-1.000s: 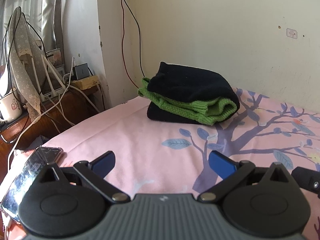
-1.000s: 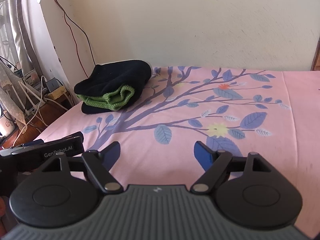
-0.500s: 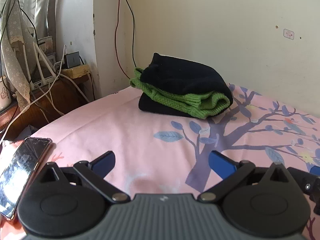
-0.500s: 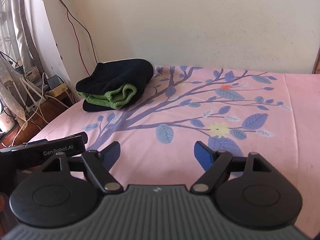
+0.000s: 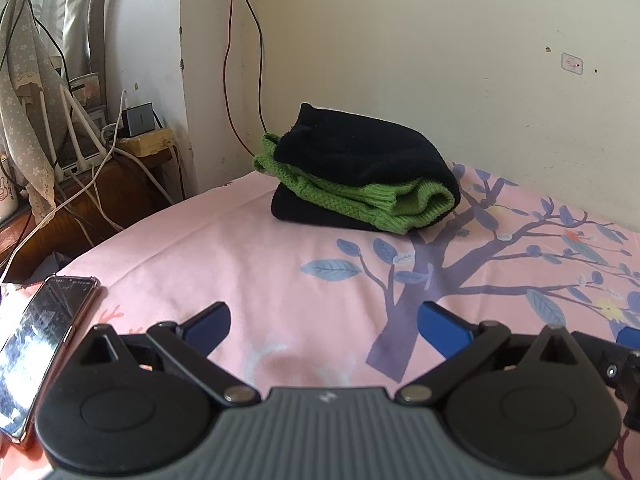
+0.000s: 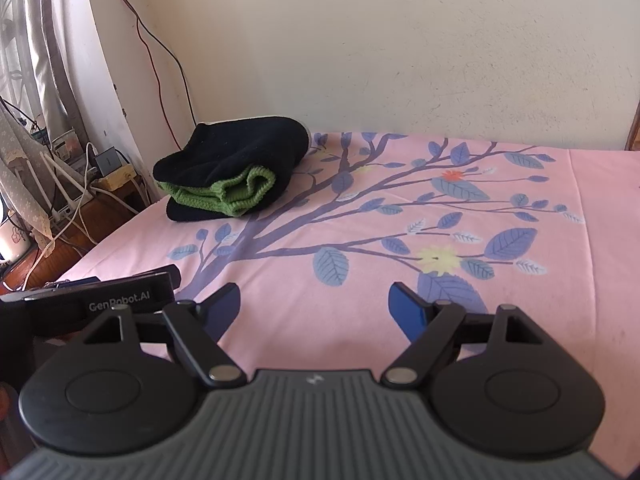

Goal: Fold small clothes

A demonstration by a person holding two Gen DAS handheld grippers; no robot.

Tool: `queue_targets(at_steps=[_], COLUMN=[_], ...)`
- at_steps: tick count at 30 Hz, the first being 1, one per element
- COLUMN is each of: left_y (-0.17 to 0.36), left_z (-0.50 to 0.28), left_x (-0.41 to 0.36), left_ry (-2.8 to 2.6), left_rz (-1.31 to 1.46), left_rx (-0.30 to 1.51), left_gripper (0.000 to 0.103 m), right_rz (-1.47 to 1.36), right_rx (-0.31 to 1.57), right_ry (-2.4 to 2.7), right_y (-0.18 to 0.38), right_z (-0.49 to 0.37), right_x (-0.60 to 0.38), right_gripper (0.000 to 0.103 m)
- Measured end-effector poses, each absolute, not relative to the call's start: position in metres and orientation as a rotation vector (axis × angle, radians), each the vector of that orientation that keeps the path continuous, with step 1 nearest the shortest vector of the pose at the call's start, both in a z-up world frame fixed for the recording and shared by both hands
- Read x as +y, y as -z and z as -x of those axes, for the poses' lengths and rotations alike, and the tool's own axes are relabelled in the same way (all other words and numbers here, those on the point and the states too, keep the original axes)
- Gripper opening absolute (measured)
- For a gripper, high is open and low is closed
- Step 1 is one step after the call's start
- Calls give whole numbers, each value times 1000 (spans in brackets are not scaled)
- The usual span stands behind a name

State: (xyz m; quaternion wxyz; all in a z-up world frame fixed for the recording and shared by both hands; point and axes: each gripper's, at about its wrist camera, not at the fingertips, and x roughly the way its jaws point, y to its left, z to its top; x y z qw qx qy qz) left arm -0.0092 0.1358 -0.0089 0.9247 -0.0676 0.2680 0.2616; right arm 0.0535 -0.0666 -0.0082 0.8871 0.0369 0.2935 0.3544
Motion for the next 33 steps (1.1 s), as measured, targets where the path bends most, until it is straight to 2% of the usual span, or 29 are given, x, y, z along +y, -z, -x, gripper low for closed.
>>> queue_targets(at_steps=[33], left_y=[11], left_z=[9], left_x=[137], left_ry=[-544], left_rz=[142], left_rx=[579], left_gripper=[103], right_rz=[-53], right_rx=[608], right_ry=[-752], right_y=[9], right_z=[-53], right_x=[-65], right_gripper=[83])
